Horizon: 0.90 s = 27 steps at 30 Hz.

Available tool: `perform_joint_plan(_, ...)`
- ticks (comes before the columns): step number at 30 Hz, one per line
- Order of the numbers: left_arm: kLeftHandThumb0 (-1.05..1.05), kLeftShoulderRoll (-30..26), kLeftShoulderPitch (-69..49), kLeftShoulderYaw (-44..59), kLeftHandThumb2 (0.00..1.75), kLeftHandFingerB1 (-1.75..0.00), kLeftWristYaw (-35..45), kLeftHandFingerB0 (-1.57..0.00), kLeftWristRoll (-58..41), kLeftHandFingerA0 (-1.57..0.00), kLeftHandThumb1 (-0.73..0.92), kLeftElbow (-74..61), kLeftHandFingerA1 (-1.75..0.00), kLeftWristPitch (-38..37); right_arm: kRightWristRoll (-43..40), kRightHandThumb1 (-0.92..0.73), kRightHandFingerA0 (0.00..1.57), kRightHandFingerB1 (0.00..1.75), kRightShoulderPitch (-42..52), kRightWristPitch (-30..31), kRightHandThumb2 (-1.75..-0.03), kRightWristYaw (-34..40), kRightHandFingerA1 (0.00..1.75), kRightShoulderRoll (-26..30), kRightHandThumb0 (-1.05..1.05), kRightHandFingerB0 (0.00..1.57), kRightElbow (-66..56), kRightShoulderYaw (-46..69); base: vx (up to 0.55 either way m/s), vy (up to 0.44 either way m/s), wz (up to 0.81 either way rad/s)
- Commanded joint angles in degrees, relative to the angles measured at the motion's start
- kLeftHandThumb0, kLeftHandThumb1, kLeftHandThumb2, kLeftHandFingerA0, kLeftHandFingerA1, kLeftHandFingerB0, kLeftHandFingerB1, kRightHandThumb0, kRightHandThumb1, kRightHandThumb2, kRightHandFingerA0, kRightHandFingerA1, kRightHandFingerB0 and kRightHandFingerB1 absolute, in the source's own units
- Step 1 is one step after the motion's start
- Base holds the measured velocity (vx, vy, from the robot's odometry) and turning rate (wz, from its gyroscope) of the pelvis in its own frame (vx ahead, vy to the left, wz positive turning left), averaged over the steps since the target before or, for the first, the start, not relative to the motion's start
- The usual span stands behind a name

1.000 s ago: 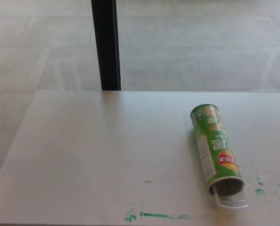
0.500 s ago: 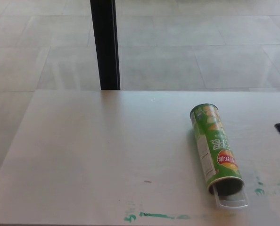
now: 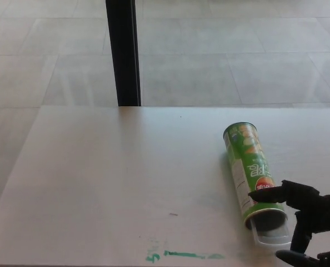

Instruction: Use the finger on the right hand of the robot to pull out the chips tray kept inside a container in the middle of the desk

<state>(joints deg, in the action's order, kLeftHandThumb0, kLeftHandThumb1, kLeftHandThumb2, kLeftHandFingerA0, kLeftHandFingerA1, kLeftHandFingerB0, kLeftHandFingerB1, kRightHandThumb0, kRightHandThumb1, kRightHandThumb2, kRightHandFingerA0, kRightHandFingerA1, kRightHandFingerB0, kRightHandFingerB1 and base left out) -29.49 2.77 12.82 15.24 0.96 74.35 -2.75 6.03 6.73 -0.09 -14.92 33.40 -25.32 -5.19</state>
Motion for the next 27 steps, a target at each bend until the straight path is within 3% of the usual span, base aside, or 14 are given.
perform_joint_plan(1, -0.61, -1.2, 0.0, 0.7, 0.61, -0.55, 0.9, -0.59, -1.0, -0.50, 0.69, 0.2, -0.61, -1.3, 11.9, -0.56, 0.93, 0.44, -5.4, 1.6, -0.56, -3.1, 1.03, 5.6, -0.11, 0.39, 5.6, -3.0, 0.00, 0.000, 0.00)
perform_joint_plan(7, -0.60, -1.7, -0.3, 0.4, 0.62, -0.49, 1.2, -0.52, -0.6, -0.51, 0.70, -0.3, -0.60, -0.9, 13.1, -0.54, 0.94, 0.44, -6.1, 0.3, -0.55, -3.1, 1.09, 7.5, -0.13, 0.40, 6.6, -3.1, 0.00, 0.000, 0.00)
perform_joint_plan(12, -0.60, -1.2, -0.4, 0.6, 0.61, -0.56, 0.8, -0.62, -0.7, -0.53, 0.69, 0.5, -0.61, -1.3, 17.1, -0.49, 1.00, 0.48, -6.8, -3.7, -0.60, -2.0, 1.06, 9.7, -0.16, 0.44, 7.4, -4.0, 0.00, 0.000, 0.00)
perform_joint_plan(13, -0.61, -1.4, -0.4, 0.6, 0.62, -0.54, 1.1, -0.57, -0.7, -0.53, 0.70, 0.4, -0.63, -1.5, 17.4, -0.51, 0.99, 0.45, -7.0, -4.1, -0.55, -2.1, 1.12, 9.9, -0.12, 0.45, 7.5, -4.2, 0.00, 0.000, 0.00)
perform_joint_plan(16, -0.60, -1.6, -0.4, 0.8, 0.61, -0.59, 1.6, -0.61, -0.8, -0.52, 0.70, 0.1, -0.62, -1.5, 19.6, -0.49, 1.01, 0.44, -7.3, -4.6, -0.54, -1.7, 1.12, 10.2, -0.13, 0.47, 7.5, -4.6, 0.00, 0.000, 0.00)
perform_joint_plan(21, -0.59, -1.5, 0.0, 0.3, 0.61, -0.48, 0.6, -0.50, -0.1, -0.49, 0.72, 0.3, -0.59, -1.1, 20.5, -0.52, 0.98, 0.44, -6.8, -4.5, -0.55, -2.9, 1.14, 10.2, -0.11, 0.46, 7.3, -5.1, 0.00, 0.000, 0.00)
perform_joint_plan(27, -0.59, -1.2, -0.1, 0.4, 0.62, -0.51, 0.5, -0.55, -0.4, -0.50, 0.72, 0.2, -0.60, -1.1, 22.3, -0.51, 0.98, 0.44, -6.8, -6.1, -0.55, -3.9, 1.11, 10.2, -0.14, 0.45, 8.3, -6.2, 0.00, 0.000, 0.00)
